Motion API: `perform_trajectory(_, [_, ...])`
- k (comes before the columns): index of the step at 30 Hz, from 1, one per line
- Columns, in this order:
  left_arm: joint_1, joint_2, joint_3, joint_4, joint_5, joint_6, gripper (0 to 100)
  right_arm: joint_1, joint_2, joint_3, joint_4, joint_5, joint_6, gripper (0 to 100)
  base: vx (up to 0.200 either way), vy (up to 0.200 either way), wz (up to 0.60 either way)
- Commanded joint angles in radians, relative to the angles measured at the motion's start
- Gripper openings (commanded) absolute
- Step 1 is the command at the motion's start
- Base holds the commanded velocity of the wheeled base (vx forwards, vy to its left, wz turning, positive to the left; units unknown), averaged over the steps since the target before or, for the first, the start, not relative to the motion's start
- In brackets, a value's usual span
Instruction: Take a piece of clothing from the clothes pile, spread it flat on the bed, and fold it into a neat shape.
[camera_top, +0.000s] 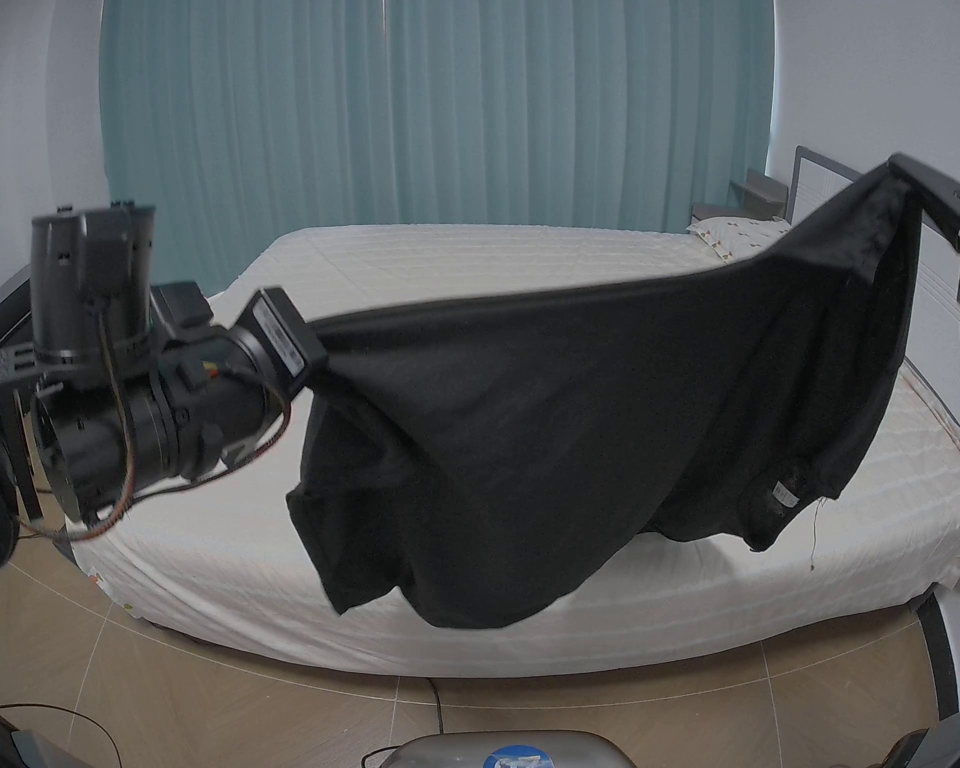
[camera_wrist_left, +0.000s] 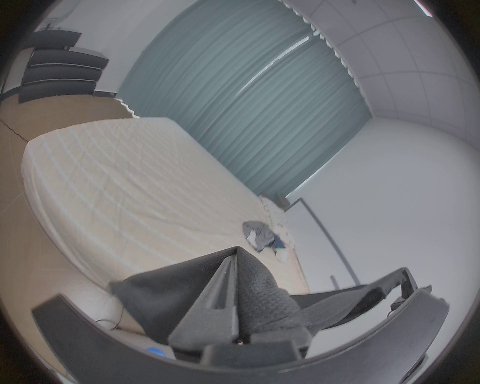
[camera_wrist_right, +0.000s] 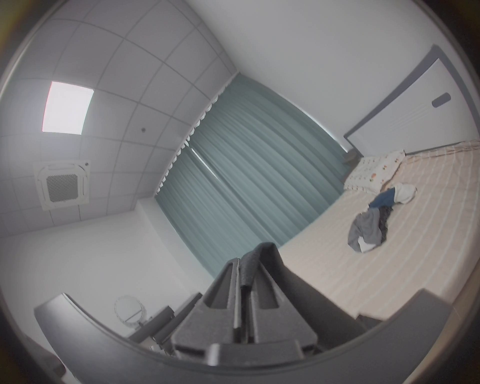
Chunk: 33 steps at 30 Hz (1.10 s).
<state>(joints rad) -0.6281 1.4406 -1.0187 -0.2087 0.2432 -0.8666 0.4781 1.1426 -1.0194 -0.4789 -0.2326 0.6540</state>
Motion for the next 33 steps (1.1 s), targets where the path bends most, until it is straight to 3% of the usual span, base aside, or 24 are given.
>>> perform_trajectory(1, [0.114, 0.162, -0.273, 0.117, -0.012, -0.005, 0, -0.142, 0.218, -0.271, 0.008, 0.015, 0.001, 0, 0.0, 0.0, 0.0])
perform_trajectory(9, [0.14, 0.365, -0.414, 0.178, -0.015, -0.008, 0, -0.228, 0.491, -0.43, -0.003, -0.007, -0.001, 0, 0.0, 0.0, 0.0])
perform_trajectory(16, [0.145, 0.472, -0.445, 0.164, -0.033, -0.011, 0, -0.23, 0.615, -0.487, -0.035, -0.033, -0.002, 0, 0.2, 0.0, 0.0])
perform_trajectory(33, [0.145, 0.799, -0.698, 0.181, -0.053, -0.026, 0, -0.228, 0.873, -0.464, -0.184, -0.05, -0.021, 0, 0.2, 0.0, 0.0])
